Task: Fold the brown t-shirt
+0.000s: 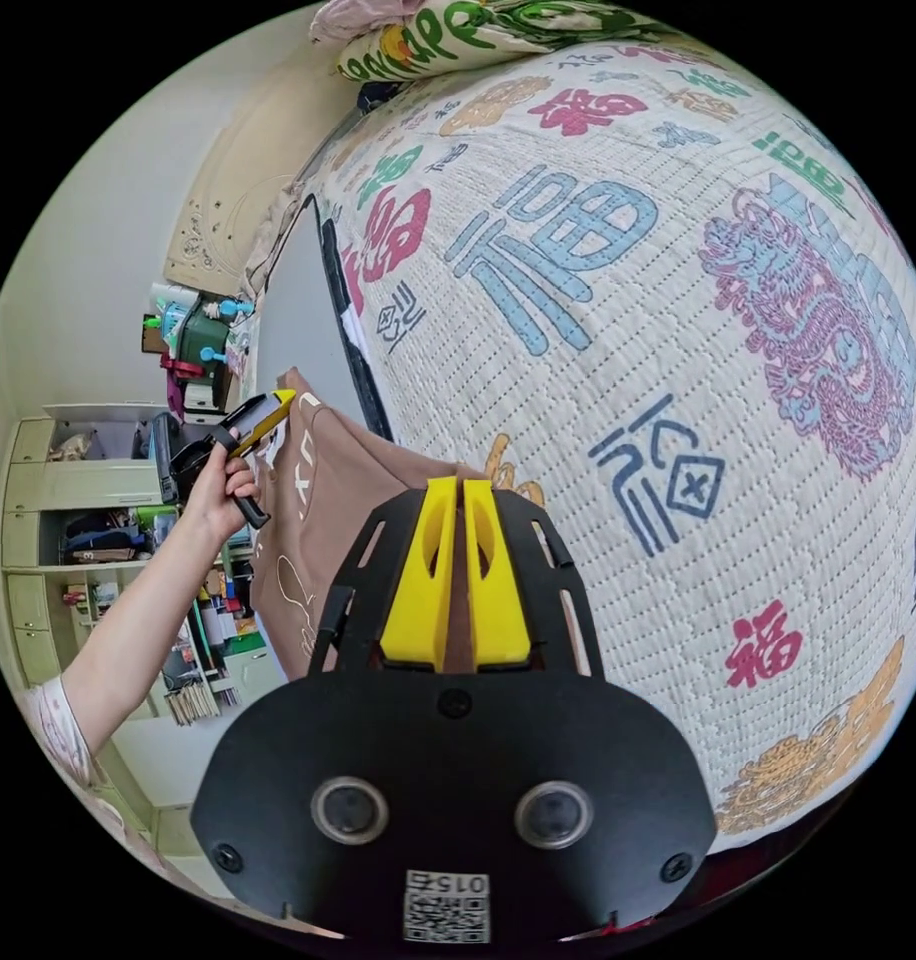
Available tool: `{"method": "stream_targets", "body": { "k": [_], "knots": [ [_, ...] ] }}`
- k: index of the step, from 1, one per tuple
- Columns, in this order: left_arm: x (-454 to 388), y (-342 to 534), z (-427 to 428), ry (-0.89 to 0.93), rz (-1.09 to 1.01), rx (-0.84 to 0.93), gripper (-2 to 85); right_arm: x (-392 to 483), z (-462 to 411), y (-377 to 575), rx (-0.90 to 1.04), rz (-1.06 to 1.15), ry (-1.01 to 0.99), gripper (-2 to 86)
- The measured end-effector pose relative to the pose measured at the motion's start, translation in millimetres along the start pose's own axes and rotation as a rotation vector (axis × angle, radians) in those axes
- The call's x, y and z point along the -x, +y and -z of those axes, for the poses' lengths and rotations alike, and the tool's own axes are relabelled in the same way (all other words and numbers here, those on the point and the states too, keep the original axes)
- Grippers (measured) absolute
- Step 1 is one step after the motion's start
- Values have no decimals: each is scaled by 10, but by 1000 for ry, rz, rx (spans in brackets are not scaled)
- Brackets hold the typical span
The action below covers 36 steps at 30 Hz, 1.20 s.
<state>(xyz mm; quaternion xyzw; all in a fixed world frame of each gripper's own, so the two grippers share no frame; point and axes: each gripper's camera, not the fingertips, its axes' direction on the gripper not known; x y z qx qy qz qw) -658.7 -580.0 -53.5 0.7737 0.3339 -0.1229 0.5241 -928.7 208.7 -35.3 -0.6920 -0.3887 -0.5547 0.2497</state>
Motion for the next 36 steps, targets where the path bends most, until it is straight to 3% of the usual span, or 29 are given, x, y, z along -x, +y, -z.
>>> {"method": "stream_targets", "body": {
  "k": [4, 10, 16, 23, 36],
  "knots": [
    [-177, -200, -118, -52, -61, 5, 31, -174, -87, -33, 39, 13, 65, 10],
    [-230, -180, 290, 24, -70, -45, 72, -428, 124, 300, 12, 77, 40, 56],
    [-311, 1087, 1004, 64, -60, 36, 85, -497, 305, 1336, 197, 274, 46, 82],
    [-394, 2630, 1628, 88, 243, 170, 91, -823, -127, 2964, 425, 129, -68, 94],
    [-986, 1962, 2245, 122, 173, 212, 4, -1420, -968, 4211, 464, 117, 81, 20]
  ]
}}
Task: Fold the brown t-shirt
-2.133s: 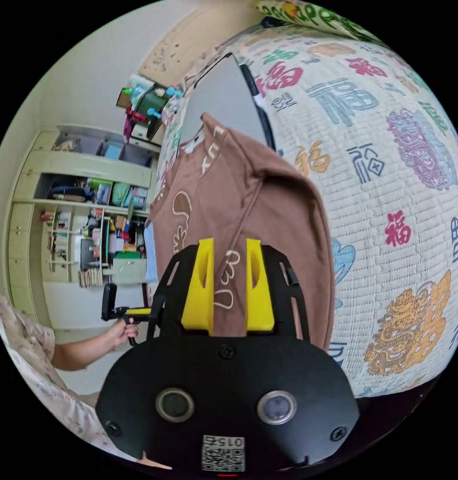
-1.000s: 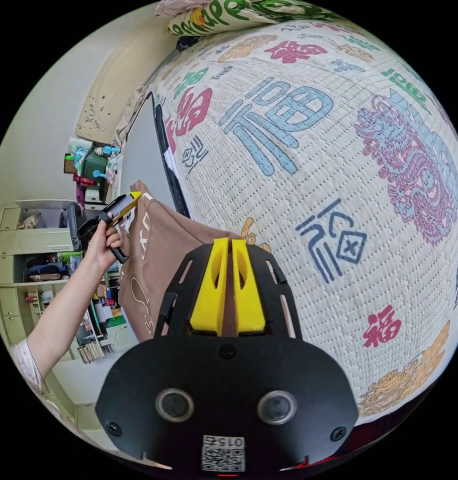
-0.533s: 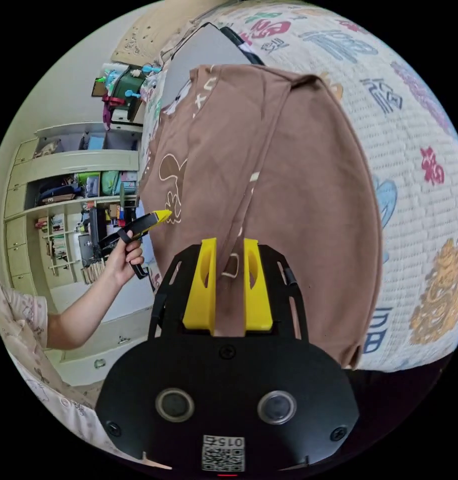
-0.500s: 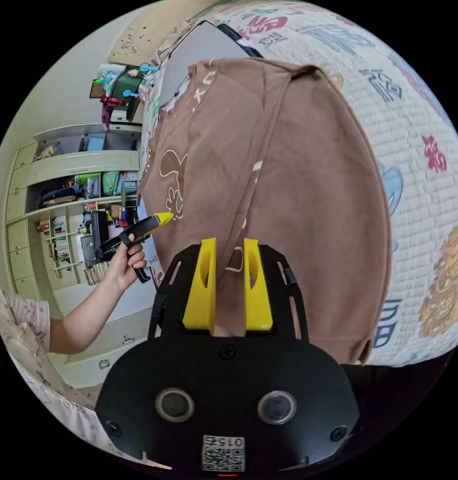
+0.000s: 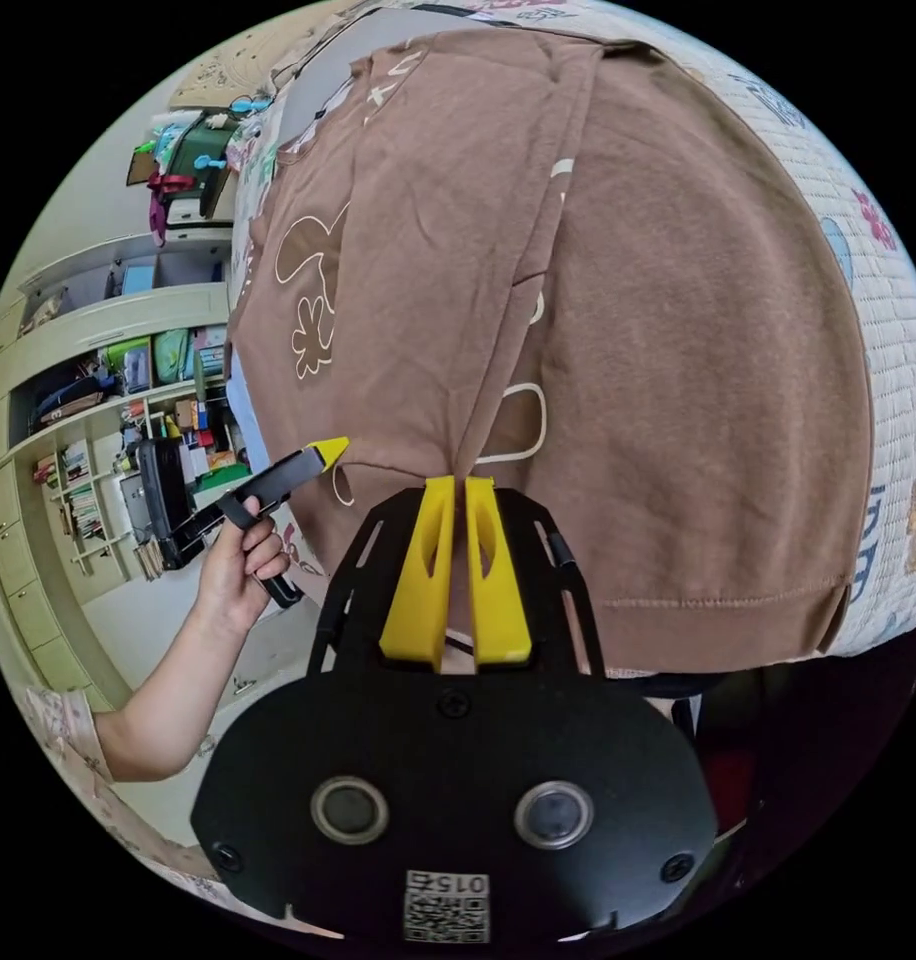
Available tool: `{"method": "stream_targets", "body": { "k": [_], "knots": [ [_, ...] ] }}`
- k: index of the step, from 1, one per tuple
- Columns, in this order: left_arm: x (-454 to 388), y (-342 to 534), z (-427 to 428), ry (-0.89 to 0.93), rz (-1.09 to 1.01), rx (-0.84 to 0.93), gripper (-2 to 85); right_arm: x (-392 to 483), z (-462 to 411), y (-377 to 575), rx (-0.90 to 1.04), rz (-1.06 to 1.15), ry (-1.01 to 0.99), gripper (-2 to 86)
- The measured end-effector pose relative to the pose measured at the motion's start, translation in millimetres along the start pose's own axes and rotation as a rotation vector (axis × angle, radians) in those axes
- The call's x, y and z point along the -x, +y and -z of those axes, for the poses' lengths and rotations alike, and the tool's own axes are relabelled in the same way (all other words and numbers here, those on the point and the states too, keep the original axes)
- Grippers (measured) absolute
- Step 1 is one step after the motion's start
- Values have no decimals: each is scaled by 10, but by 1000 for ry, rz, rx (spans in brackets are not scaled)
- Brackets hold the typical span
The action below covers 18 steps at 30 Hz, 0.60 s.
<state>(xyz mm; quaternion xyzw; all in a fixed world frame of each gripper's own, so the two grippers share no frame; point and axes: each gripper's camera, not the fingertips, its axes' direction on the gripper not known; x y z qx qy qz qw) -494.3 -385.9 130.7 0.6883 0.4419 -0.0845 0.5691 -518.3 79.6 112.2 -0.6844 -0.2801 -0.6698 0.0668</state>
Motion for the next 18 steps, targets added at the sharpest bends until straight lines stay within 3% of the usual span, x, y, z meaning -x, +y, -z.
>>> {"method": "stream_targets", "body": {
  "k": [8, 13, 15, 18],
  "knots": [
    [-681, -425, 586, -162, -79, 41, -3, -226, -816, 439, 64, 95, 197, 6],
    [-985, -706, 1050, -169, -86, 44, 5, -190, -1327, 657, 97, 245, 386, 5],
    [-1063, -803, 1364, -104, -99, -7, 10, -178, -1521, 753, 109, 300, 459, 5],
    [-958, -919, 2290, 44, -39, -222, 31, -148, -1856, 863, 158, 379, 582, 5]
  ]
}}
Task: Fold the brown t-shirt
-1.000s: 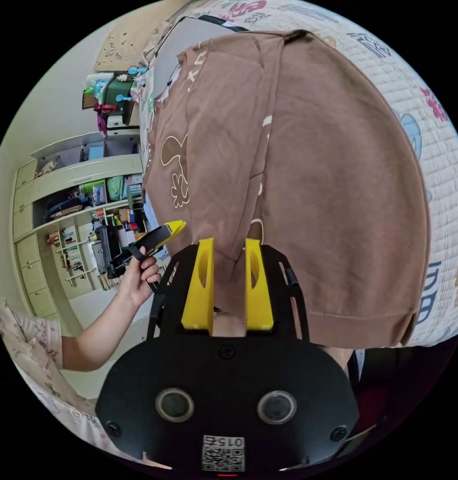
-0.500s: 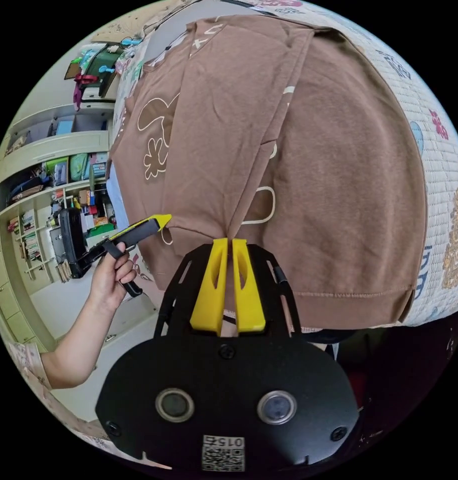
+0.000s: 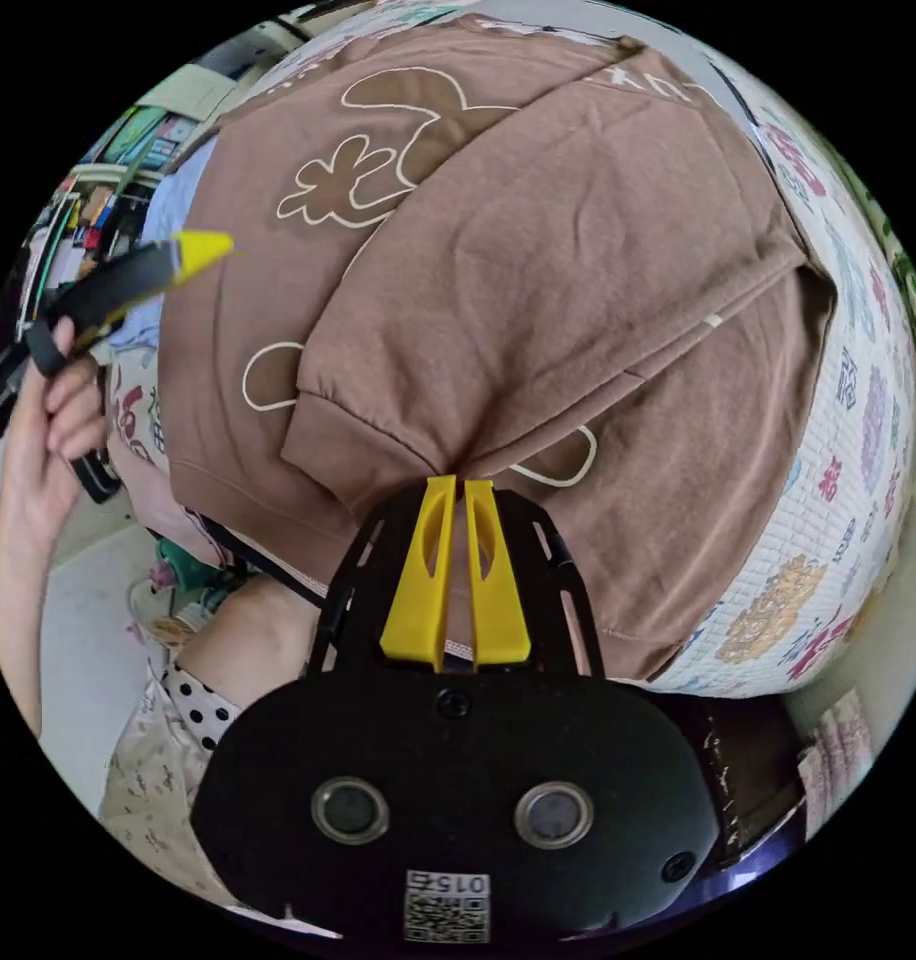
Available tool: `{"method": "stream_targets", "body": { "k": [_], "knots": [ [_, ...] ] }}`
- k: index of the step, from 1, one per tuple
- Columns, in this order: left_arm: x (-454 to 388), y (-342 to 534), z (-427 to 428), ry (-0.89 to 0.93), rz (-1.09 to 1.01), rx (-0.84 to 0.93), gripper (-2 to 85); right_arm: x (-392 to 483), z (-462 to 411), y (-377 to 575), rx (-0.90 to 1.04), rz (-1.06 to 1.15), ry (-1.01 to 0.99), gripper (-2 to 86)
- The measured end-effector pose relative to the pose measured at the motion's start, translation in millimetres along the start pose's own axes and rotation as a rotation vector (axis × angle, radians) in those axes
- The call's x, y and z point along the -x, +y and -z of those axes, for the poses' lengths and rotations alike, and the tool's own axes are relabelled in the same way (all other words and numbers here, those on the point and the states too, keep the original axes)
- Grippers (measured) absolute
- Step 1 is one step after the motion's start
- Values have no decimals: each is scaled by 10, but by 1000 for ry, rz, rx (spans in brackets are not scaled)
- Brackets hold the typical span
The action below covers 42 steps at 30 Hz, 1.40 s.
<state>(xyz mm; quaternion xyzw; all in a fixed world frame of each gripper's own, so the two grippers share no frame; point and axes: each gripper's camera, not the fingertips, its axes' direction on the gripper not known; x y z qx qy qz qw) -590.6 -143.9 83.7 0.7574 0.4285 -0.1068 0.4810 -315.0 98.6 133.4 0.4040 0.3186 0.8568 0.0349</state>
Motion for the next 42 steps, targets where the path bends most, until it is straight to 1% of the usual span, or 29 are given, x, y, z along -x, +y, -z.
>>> {"method": "stream_targets", "body": {
  "k": [2, 3, 5, 8, 11, 14, 17, 21, 24, 27, 28, 30, 31, 32, 33, 35, 36, 38, 39, 41, 42],
  "knots": [
    [355, -223, 898, 30, 148, -221, 58, 154, -204, 14, 32, 57, 78, 4],
    [473, -267, 1125, 31, 190, -278, 64, 183, -252, 24, 35, 66, 91, 4],
    [1008, -433, 1931, 23, 370, -462, 97, 254, -421, 74, 40, 83, 124, 4],
    [1672, -699, 2693, -10, 530, -596, 120, 285, -590, 91, 60, 76, 135, 4],
    [2257, -1016, 3195, -37, 660, -668, 134, 302, -720, 53, 99, 58, 142, 3],
    [2763, -1290, 3407, 15, 788, -733, 145, 319, -815, -3, 142, 50, 156, 3],
    [3119, -1553, 3419, 20, 878, -776, 169, 309, -865, -69, 181, 43, 159, 3],
    [3453, -1904, 3234, 52, 948, -732, 188, 234, -853, -112, 198, 32, 133, 2],
    [3510, -2096, 3019, 50, 977, -710, 163, 169, -791, -126, 192, 25, 117, 3],
    [3388, -2213, 2760, 73, 981, -675, 86, 112, -692, -144, 183, 17, 112, 3],
    [3238, -2205, 2716, 50, 974, -690, 49, 92, -642, -157, 182, 20, 114, 3],
    [2867, -2170, 2730, -4, 902, -776, 44, 45, -552, -181, 180, 26, 110, 3],
    [2516, -2207, 2753, -63, 790, -807, 42, -16, -480, -195, 175, 10, 94, 4],
    [2073, -2279, 2764, -133, 646, -794, 40, -92, -400, -203, 165, -18, 70, 4],
    [1812, -2306, 2760, -168, 569, -783, 40, -131, -357, -204, 158, -32, 58, 5],
    [522, -2265, 2633, -260, 198, -756, 39, -278, -178, -213, 133, -81, 19, 7],
    [165, -2202, 2565, -274, 103, -752, 39, -313, -130, -215, 127, -92, 11, 8],
    [-1194, -1771, 2122, -258, -205, -723, 40, -451, 77, -212, 95, -125, -16, 13],
    [-1501, -1632, 1974, -241, -262, -712, 41, -486, 131, -208, 86, -131, -23, 15],
    [-2591, -1006, 1244, -187, -442, -650, 42, -664, 364, -203, 60, -161, -69, 27],
    [-2826, -843, 1029, -183, -470, -629, 42, -723, 427, -206, 58, -172, -88, 36]
  ]
}}
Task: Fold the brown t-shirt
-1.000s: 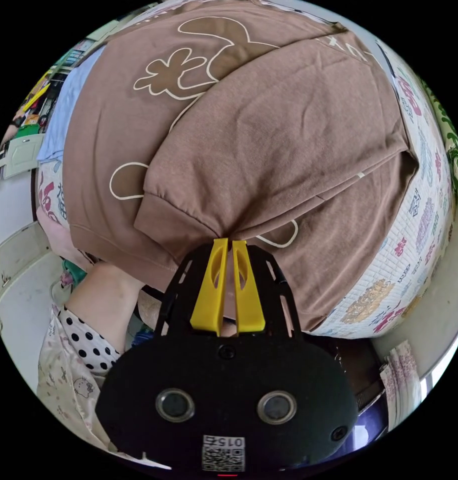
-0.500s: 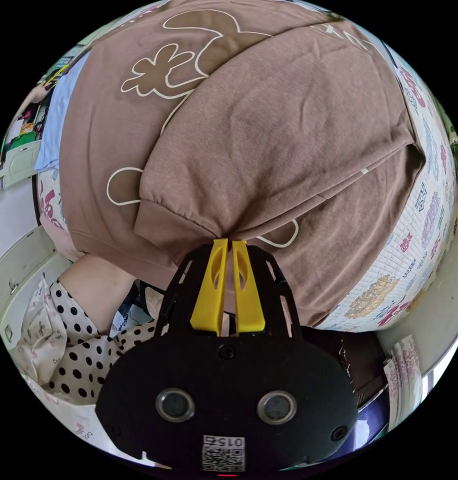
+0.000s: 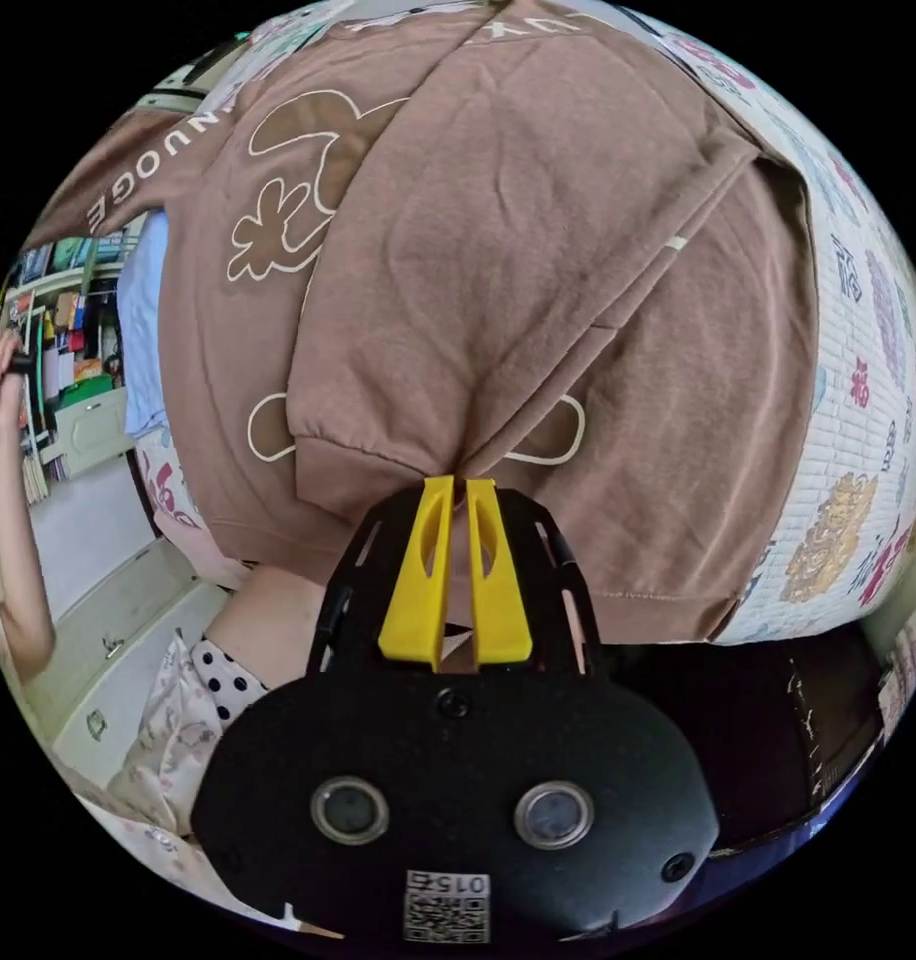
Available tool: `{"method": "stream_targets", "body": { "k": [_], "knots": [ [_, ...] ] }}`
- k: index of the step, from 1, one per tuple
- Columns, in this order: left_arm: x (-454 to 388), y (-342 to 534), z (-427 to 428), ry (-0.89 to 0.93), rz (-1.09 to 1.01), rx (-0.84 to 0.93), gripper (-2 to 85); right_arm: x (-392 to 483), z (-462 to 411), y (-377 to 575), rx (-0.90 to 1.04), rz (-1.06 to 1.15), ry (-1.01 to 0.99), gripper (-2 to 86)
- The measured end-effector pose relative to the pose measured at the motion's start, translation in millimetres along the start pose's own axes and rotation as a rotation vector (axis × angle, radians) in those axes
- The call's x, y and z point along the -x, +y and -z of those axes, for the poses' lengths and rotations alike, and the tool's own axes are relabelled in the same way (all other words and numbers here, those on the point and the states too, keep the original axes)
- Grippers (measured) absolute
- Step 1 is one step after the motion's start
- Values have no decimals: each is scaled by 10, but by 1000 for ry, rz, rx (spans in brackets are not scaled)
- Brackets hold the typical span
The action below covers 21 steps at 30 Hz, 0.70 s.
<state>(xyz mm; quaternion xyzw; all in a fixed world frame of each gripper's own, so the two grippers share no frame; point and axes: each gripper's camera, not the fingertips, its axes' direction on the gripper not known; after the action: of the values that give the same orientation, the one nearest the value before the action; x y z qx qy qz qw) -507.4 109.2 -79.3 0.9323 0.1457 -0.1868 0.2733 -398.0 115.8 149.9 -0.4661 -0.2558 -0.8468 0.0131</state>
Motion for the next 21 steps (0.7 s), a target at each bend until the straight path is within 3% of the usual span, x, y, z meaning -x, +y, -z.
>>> {"method": "stream_targets", "body": {
  "k": [3, 5, 8, 12, 17, 21],
  "knots": [
    [-1460, 741, -461, 50, -87, 137, 43, -345, 463, 11, -43, -46, -143, 73],
    [-2339, 1473, -908, 40, -97, 273, 43, -763, 921, 75, -114, -107, -349, 95],
    [-3097, 2330, -1423, 25, -87, 456, 45, -1260, 1432, 40, -189, -151, -577, 134],
    [-3744, 2999, -1635, -59, -171, 501, 48, -1606, 1754, -303, -196, -166, -800, 173],
    [-4683, 3644, -1790, -159, -628, 529, 53, -1598, 1979, -962, -101, -160, -1041, 203],
    [-5018, 4142, -1868, -143, -871, 557, 55, -1667, 2164, -1177, -81, -180, -1048, 205]
  ]
}}
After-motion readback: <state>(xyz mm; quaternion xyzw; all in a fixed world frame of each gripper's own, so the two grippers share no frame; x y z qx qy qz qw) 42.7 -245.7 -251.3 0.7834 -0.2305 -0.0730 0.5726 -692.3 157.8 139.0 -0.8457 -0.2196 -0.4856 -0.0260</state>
